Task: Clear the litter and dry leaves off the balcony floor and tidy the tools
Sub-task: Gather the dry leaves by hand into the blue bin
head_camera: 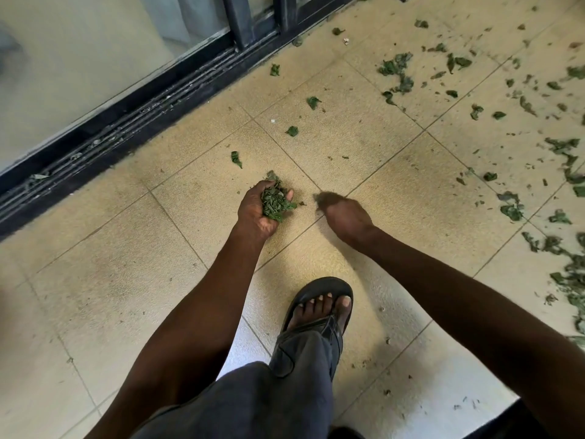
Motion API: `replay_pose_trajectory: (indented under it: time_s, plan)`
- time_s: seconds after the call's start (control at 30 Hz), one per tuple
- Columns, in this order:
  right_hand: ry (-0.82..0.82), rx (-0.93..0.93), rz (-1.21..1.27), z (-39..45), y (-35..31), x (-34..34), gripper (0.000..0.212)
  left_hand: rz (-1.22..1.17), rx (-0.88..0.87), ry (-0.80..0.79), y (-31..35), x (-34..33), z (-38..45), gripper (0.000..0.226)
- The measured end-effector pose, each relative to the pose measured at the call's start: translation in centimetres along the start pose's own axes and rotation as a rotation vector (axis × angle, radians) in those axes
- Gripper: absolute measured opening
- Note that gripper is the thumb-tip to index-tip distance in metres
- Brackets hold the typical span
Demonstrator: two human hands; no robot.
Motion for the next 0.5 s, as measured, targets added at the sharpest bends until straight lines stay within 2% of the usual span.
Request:
replay_pose_trajectory:
  time_s: [0.1, 0.17, 0.2, 0.27, 0.4, 0.5]
  plan:
    - [0.311, -0.405, 0.761, 0.6, 2.4, 1.9, 0.026, 0.049, 0.022, -0.021, -0.4, -0.1, 0.1, 0.01]
    - [0.379, -0.556, 1.321, 0.8, 1.7, 1.5, 0.016, 0.1, 0.042, -0.026, -0.6, -0.2, 0.1, 0.009]
    - [0.373, -0.588, 1.432, 0.9, 0.7, 1.5, 0.014, 0.13, 0.05, -0.035, -0.8, -0.4, 0.0, 0.01]
    - [0.299, -0.535, 1.347, 1.3, -2.0, 2.3, 0.02, 0.144, 0.061, -0.053, -1.1, -0.8, 0.0, 0.013]
    - [0.079, -0.298, 0.883, 2.3, -6.5, 3.7, 0.04, 0.045, 0.022, -0.048, -0.7, -1.1, -0.3, 0.009]
    - [0.173, -0.27, 0.706, 2.5, -7.1, 4.3, 0.037, 0.025, 0.009, -0.088, -0.4, -1.1, -0.8, 0.009]
Point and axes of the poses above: each hand's wrist, its own z-axis towards the middle knuckle, its own x-axis out of the back of the hand, y = z × x, the point moved 5 cm from there along z, towards the middle knuckle, and after that the axes turned 8 degrees about -y, right-handed, at the moved point
